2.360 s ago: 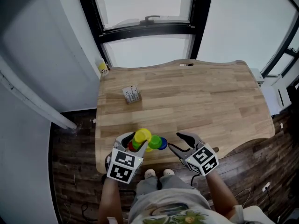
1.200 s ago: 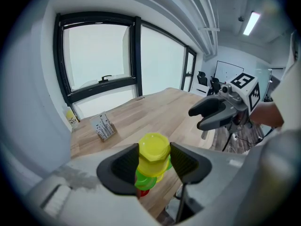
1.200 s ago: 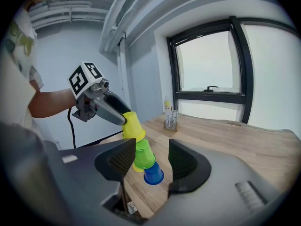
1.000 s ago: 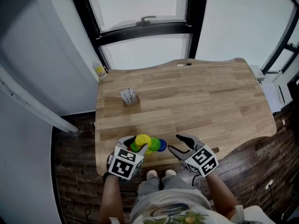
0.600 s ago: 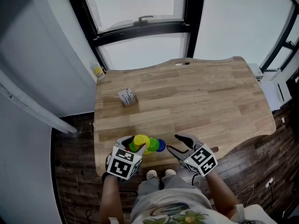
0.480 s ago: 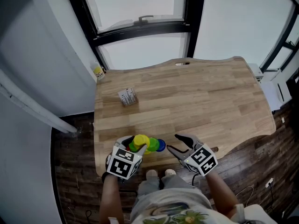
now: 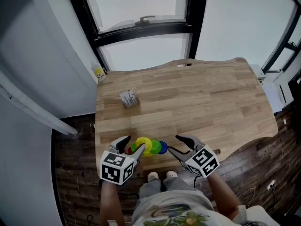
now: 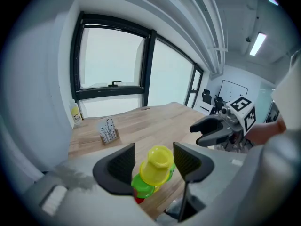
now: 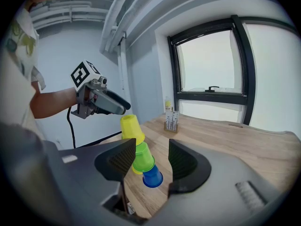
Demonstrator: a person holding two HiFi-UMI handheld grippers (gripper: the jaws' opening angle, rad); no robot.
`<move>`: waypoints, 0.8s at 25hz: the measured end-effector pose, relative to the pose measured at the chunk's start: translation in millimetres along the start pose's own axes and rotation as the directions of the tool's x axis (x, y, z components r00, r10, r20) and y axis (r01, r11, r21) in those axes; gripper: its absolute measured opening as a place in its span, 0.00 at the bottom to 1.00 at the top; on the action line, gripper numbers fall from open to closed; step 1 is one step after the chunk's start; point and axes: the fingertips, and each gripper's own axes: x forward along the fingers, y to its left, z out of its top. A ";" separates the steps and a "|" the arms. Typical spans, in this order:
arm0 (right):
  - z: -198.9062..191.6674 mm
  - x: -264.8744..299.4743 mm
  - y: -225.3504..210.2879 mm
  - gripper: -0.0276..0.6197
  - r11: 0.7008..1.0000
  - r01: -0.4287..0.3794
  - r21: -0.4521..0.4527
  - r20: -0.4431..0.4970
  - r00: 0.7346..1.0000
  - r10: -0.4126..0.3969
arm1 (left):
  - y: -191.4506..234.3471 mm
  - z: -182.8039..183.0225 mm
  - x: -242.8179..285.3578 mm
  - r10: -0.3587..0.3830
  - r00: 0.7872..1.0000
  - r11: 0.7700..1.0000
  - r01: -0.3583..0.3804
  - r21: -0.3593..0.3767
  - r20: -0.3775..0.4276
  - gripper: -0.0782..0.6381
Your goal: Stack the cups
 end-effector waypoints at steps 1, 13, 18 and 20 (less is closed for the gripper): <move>2.0 0.6 0.5 0.37 1.000 -0.001 -0.001 0.003 1.000 0.001 | 5.8 3.0 -5.1 0.018 1.000 1.000 -0.018 -0.015 0.025 0.48; 32.6 7.6 13.2 0.25 0.999 -0.004 -0.032 0.104 0.995 0.007 | 46.2 4.2 -51.2 0.237 0.948 0.971 -0.227 -0.072 0.212 0.42; 41.2 7.5 10.5 0.12 0.999 0.022 -0.034 0.145 0.989 -0.017 | 49.7 -9.1 -55.1 0.269 0.942 0.962 -0.253 -0.101 0.203 0.32; 42.1 7.2 10.6 0.06 0.999 0.028 -0.032 0.153 0.988 -0.022 | 49.2 -14.0 -56.3 0.286 0.938 0.958 -0.272 -0.095 0.196 0.27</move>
